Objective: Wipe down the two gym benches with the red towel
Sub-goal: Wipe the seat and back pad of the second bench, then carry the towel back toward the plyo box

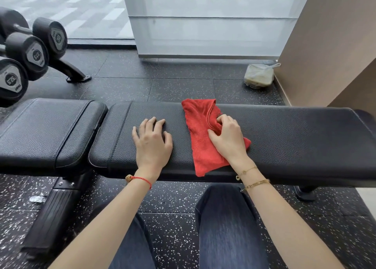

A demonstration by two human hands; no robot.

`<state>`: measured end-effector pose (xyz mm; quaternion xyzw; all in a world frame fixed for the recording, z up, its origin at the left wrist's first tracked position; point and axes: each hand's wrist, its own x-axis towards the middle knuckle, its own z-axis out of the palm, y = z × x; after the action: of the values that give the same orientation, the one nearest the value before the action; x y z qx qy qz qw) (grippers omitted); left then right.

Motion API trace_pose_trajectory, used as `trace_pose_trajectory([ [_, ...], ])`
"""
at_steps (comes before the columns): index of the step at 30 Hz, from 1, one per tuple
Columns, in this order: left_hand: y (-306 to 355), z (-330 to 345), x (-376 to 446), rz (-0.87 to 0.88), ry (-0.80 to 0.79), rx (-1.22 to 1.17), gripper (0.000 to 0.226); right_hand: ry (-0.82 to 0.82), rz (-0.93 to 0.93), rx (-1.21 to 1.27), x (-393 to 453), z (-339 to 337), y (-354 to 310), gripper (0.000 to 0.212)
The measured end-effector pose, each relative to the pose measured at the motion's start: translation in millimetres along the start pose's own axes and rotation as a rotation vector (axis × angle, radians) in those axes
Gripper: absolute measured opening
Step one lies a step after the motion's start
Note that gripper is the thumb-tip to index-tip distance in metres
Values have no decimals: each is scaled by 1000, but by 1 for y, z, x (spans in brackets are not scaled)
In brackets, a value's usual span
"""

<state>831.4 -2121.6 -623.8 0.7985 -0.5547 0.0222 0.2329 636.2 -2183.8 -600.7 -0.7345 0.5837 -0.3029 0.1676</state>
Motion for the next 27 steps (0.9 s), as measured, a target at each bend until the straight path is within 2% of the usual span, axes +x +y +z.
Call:
trace_pose_trajectory([
  [11, -6, 1, -2, 45, 98, -88, 34, -18, 81, 286, 10, 2, -25, 19],
  [16, 7, -27, -7, -72, -10, -144, 32, -131, 252, 347, 8, -22, -54, 23],
  [21, 28, -125, -14, -135, -99, -124, 37, -241, 329, 379, 1, -82, -110, 22],
  [27, 55, -306, -28, -194, -135, -114, 32, -343, 360, 436, -13, -199, -213, 21],
])
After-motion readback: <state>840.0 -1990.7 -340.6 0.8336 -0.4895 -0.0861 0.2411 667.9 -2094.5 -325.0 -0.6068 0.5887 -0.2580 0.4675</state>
